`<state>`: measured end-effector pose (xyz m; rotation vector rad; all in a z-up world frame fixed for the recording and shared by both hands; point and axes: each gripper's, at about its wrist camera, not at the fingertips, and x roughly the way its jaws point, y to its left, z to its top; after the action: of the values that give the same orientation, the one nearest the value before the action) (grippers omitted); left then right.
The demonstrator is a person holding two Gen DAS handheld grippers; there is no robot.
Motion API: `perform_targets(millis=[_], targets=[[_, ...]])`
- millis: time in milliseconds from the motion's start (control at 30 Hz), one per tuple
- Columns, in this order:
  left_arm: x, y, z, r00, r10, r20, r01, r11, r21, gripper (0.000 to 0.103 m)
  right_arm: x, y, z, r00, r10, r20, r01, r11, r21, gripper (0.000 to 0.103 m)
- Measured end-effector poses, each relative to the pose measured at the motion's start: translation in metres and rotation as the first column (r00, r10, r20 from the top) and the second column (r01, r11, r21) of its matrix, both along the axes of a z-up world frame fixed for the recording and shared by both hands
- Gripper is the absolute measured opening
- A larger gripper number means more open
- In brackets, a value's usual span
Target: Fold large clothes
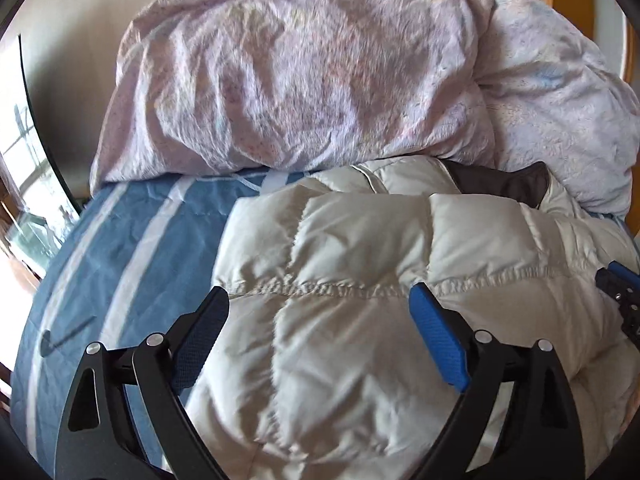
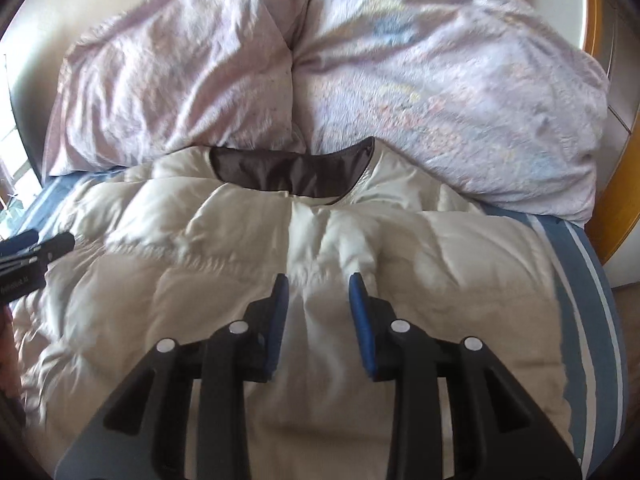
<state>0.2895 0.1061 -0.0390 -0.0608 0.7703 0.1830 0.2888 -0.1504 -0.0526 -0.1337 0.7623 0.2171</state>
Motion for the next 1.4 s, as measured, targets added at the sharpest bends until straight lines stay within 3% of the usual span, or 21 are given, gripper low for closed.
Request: perform_targets(millis=[133, 267, 400, 500, 567, 733, 767, 900, 1067, 1200, 1300, 1400], targets=[[0.006, 0.004, -0.021, 0.997, 0.02, -0.07, -0.016, 0.998, 0.057, 0.093, 0.001, 0.008, -0.027, 0.997, 0.013, -0.071, -0.02, 0.995, -0.102, 0.033], [0.014, 0.018, -0.041, 0.992, 0.052, -0.115, -0.052, 0.999, 0.002, 0.096, 0.003, 0.016, -0.045, 0.997, 0.022, -0.073, -0.031, 0.99, -0.134, 0.033], [0.016, 0.024, -0.043, 0.988, 0.064, -0.137, -0.07, 0.997, -0.037, 0.095, 0.002, 0.011, -0.04, 0.997, 0.014, -0.081, -0.023, 0.995, -0.102, 0.033], [0.011, 0.026, -0.026, 0.996, 0.049, -0.081, -0.055, 0.996, -0.066, 0.093, 0.008, -0.006, -0.013, 0.999, -0.004, -0.053, 0.007, 0.998, 0.056, 0.035], [0.014, 0.028, -0.016, 0.997, 0.059, -0.044, -0.062, 0.996, -0.071, 0.093, 0.019, -0.008, -0.001, 0.999, -0.031, -0.039, 0.034, 0.995, 0.089, 0.039], [0.041, 0.035, -0.032, 0.988, 0.096, -0.118, -0.105, 0.992, -0.069, 0.093, 0.05, 0.005, -0.025, 0.99, -0.054, -0.129, 0.053, 0.999, -0.014, 0.042], [0.041, 0.037, -0.038, 0.987, 0.099, -0.124, -0.11, 0.99, -0.086, 0.094, 0.053, 0.005, -0.032, 0.989, -0.058, -0.137, 0.056, 0.998, -0.014, 0.047], [0.044, 0.044, -0.046, 0.986, 0.106, -0.129, -0.122, 0.985, -0.121, 0.097, 0.059, -0.005, -0.04, 0.985, -0.051, -0.166, 0.062, 0.996, 0.065, 0.048], [0.022, 0.045, -0.029, 0.993, 0.071, -0.098, -0.086, 0.983, -0.162, 0.092, 0.034, -0.022, -0.016, 0.989, -0.042, -0.14, 0.06, 0.99, 0.124, 0.046], [-0.008, 0.036, -0.015, 0.999, 0.002, -0.048, -0.008, 0.991, -0.131, 0.092, -0.006, -0.028, 0.003, 0.997, 0.008, -0.072, 0.001, 0.992, 0.123, 0.046], [-0.01, 0.028, -0.025, 0.997, -0.026, -0.077, 0.018, 0.994, -0.108, 0.092, -0.014, -0.023, -0.007, 0.994, 0.036, -0.1, -0.027, 0.996, 0.09, 0.046], [-0.005, 0.023, -0.038, 0.994, -0.012, -0.107, 0.003, 0.997, -0.081, 0.093, -0.003, -0.007, -0.04, 0.987, 0.037, -0.158, -0.037, 0.999, 0.002, 0.047]])
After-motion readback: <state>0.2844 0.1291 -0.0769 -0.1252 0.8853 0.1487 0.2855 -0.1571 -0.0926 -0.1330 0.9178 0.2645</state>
